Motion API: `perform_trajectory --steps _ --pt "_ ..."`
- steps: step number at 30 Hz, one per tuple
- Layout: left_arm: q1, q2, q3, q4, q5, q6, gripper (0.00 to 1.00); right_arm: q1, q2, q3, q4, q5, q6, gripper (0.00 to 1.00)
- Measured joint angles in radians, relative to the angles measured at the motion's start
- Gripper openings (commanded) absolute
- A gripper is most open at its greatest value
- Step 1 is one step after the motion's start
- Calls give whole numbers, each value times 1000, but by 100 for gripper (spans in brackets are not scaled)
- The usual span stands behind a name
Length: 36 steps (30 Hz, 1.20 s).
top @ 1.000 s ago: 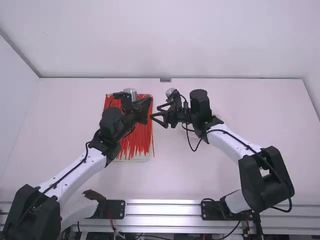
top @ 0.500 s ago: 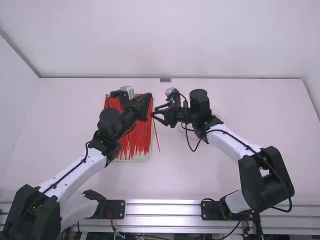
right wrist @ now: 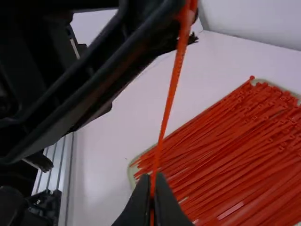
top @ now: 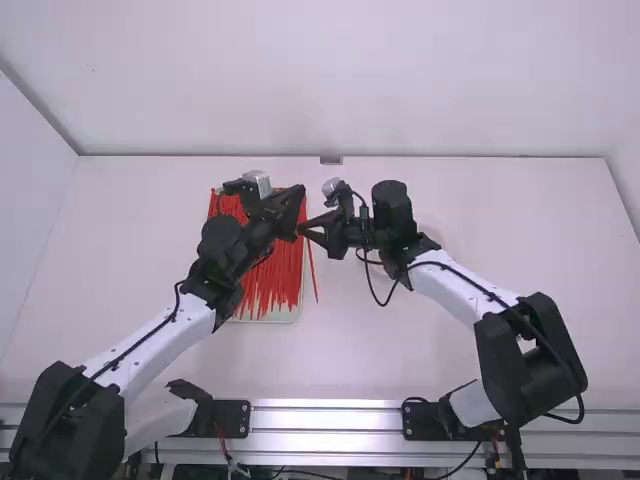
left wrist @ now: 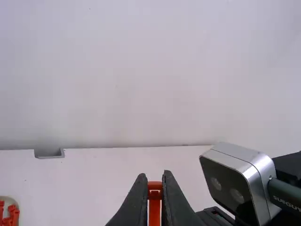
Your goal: Fasten the cable tie
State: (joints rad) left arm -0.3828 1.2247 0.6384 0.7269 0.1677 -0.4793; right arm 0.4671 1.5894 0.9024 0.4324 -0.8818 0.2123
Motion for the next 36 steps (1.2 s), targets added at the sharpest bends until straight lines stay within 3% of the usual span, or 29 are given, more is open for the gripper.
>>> perform_trajectory --steps 1,8,11,16,22,29,32,36 --pt "0 0 0 0 -1 0 7 0 0 0 0 1 0 0" --pt "0 0 0 36 -6 18 55 -19 0 0 3 -5 -25 0" --pt "6 0 0 66 51 74 64 -44 0 0 3 -15 -49 0" --pt "56 0 11 21 181 138 73 -94 0 0 3 -58 -88 0" --pt "215 3 109 -79 428 194 84 -176 0 21 3 -172 -145 0" --pt "309 64 220 -99 719 236 91 -220 0 66 3 -288 -187 0" --pt "309 120 267 -102 826 259 92 -213 0 79 4 -325 -213 0" --pt "309 222 343 -99 983 274 86 -198 0 90 5 -351 -252 0"
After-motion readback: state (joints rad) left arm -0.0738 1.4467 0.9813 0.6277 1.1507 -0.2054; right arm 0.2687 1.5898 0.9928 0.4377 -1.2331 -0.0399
